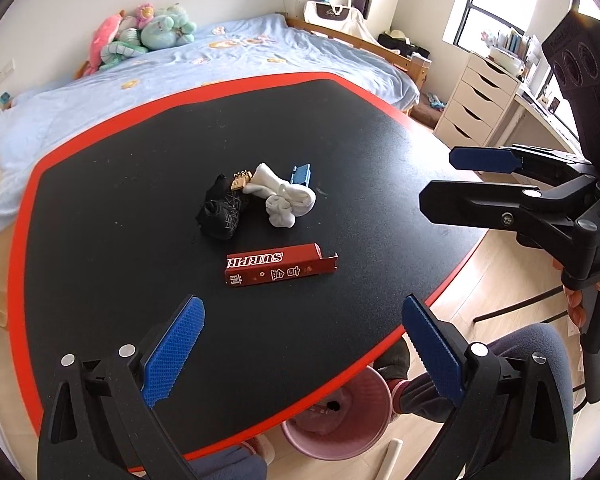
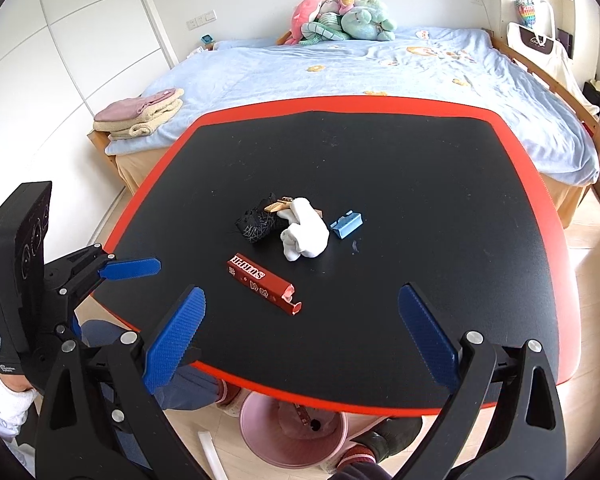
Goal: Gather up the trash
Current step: 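Grasp the red SURPR carton with left tool while right tool grasps the white socks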
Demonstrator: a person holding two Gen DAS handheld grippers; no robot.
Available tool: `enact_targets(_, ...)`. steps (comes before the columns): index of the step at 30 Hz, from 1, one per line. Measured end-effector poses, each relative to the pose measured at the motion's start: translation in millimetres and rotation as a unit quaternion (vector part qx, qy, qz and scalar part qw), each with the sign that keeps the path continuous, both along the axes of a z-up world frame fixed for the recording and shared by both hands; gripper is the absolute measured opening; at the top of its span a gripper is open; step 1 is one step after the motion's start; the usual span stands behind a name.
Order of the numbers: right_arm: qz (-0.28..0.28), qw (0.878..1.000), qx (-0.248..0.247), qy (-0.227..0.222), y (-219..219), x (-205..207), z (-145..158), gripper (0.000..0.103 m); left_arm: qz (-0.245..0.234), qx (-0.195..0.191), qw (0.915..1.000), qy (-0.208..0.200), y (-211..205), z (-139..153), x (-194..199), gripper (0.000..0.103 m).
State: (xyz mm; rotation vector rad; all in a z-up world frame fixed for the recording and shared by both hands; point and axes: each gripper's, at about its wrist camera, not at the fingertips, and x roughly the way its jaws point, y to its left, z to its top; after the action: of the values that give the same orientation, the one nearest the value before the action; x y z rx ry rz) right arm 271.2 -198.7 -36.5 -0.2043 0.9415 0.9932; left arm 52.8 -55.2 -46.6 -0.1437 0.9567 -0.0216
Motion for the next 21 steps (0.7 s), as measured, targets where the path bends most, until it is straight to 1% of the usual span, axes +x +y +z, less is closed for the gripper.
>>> enact_targets(8, 0.032, 0.999, -0.030, 0.006, 44.4, 31.4, -25.0, 0.096, 0.037, -0.006, 0.9992, 0.012, 7.8, -26.5, 28.4, 0.095)
enact_targets(13, 0.050, 0.998, -0.048, 0.012, 63.0, 44.0, -44.3, 0.096, 0.058, -0.007, 0.9982, 0.014, 10.2, -39.5, 40.6, 0.095)
enact_targets(16, 0.058, 0.997, -0.058, 0.016, 70.2, 49.5, -55.1, 0.096, 0.062, -0.004, 0.9979, 0.017, 9.5, -45.2, 46.2, 0.095)
enact_targets(17, 0.061, 0.996, -0.059, 0.017, 72.3, 50.8, -58.1, 0.095, 0.064, -0.001, 0.9978, 0.018, 8.9, -47.4, 47.2, 0.095)
enact_targets(19, 0.067, 0.996, -0.063, 0.019, 76.6, 53.2, -63.8, 0.089, 0.071, 0.005, 0.9973, 0.020, 9.7, -51.6, 49.3, 0.095)
enact_targets(21, 0.074, 0.995, -0.068, 0.019, 81.0, 54.6, -69.1, 0.086, 0.078, 0.009, 0.9967, 0.022, 10.5, -54.8, 49.5, 0.095)
